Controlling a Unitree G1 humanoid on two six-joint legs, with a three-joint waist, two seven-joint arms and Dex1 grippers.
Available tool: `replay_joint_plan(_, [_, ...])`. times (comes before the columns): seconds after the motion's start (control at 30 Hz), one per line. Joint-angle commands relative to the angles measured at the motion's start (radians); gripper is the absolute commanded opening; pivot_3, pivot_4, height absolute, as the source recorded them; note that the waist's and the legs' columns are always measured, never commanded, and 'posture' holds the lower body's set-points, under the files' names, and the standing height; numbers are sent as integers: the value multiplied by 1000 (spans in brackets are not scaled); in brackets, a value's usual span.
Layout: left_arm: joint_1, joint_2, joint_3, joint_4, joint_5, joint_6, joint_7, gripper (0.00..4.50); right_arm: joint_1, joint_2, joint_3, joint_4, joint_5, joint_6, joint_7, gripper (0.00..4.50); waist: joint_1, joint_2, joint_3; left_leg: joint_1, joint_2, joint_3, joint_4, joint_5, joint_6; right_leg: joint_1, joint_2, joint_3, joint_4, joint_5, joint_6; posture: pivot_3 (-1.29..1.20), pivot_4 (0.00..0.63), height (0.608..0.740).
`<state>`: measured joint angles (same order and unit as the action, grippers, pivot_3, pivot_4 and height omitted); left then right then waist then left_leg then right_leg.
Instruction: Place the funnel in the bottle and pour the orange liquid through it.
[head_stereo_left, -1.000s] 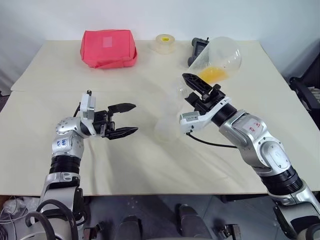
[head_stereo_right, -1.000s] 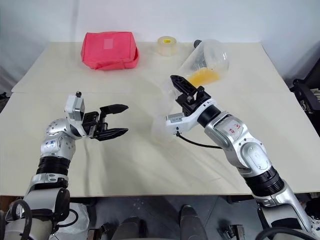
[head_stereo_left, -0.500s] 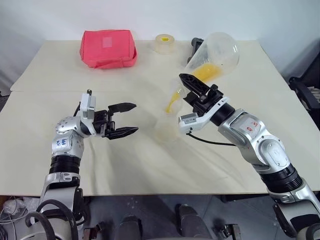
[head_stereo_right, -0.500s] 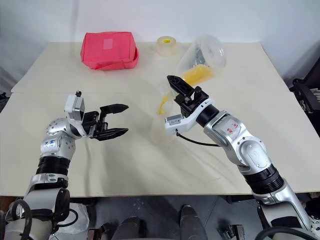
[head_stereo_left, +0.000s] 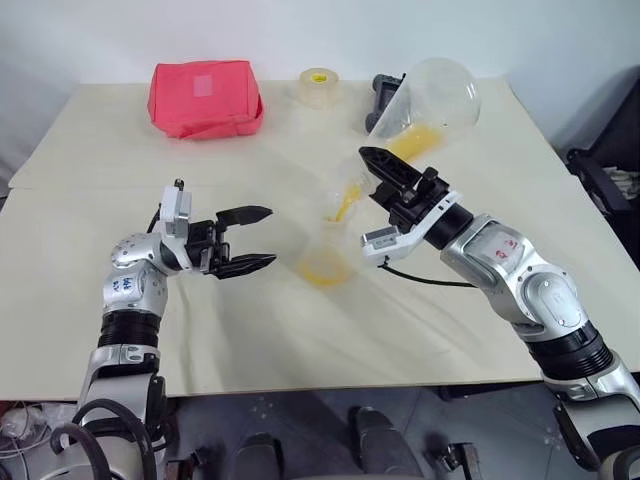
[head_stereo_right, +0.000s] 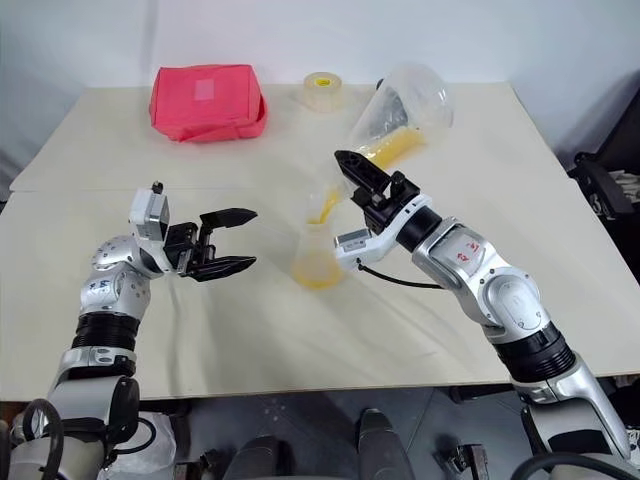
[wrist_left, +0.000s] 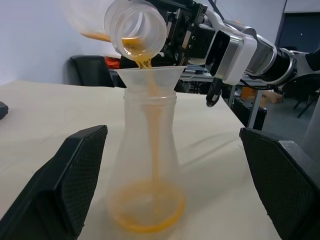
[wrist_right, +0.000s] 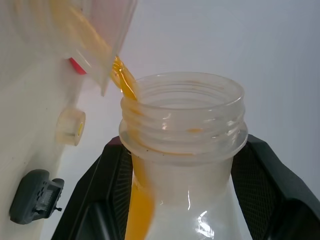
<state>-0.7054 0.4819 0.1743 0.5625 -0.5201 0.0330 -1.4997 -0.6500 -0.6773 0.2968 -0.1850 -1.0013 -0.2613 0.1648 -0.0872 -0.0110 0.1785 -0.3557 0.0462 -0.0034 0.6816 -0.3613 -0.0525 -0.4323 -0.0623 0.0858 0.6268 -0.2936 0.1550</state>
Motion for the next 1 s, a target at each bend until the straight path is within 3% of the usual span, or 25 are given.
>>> replay_joint_plan(0.03, [4,14,14,-30,-18,-2,-17,4500,-28,-10,-43,-10,-3,-7,-22,2402,0,0,0,0,0,0,0,0,0,0,0,0,0,0,0,0,150,740])
replay_joint_plan(1.0, [1,3,15,-30,-18,-5,-2,4500,-65,5,-14,21,-44,-77,-83,2402,1,0,0,0,0,0,1,0,0,0,0,0,1,0,0,0,150,740])
